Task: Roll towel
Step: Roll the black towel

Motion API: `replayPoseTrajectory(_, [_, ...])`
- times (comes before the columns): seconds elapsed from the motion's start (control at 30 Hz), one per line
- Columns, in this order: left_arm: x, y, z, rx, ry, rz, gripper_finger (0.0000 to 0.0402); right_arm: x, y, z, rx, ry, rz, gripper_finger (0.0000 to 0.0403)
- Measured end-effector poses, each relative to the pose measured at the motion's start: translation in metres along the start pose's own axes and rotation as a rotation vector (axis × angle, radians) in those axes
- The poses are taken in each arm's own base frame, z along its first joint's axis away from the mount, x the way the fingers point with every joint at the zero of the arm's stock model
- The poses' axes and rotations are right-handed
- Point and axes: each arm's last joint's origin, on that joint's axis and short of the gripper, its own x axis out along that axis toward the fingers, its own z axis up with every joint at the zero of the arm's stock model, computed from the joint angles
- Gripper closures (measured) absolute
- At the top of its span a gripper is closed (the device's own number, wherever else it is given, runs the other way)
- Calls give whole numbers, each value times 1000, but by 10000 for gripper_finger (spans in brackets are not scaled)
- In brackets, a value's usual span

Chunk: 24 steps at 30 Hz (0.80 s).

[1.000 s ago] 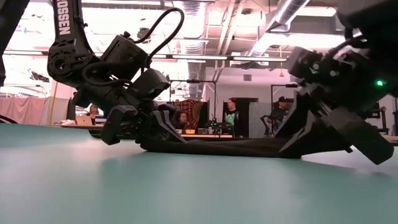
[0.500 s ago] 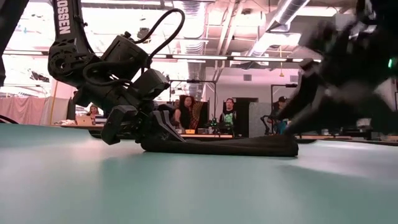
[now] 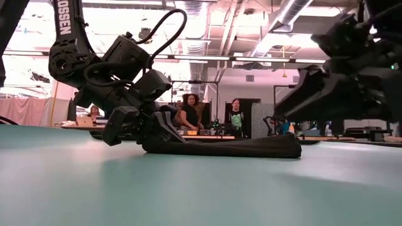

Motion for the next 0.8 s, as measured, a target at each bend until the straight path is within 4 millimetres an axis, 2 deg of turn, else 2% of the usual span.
replayPoseTrajectory(0.17, [0,0,0,-2,3,0,401,12,-5,-7,-30,13,57,149])
replayPoseTrajectory(0.47, [0,0,-1,-19,6,0,401,36,-2,-38,-86,131,69,149])
replayPoseTrajectory(0.67, [0,0,-1,-17,12,-3,401,47,-4,-55,-1,202,17,150])
replayPoseTrajectory(0.8, [0,0,-2,2,17,-9,401,50,-4,-63,83,223,-15,165])
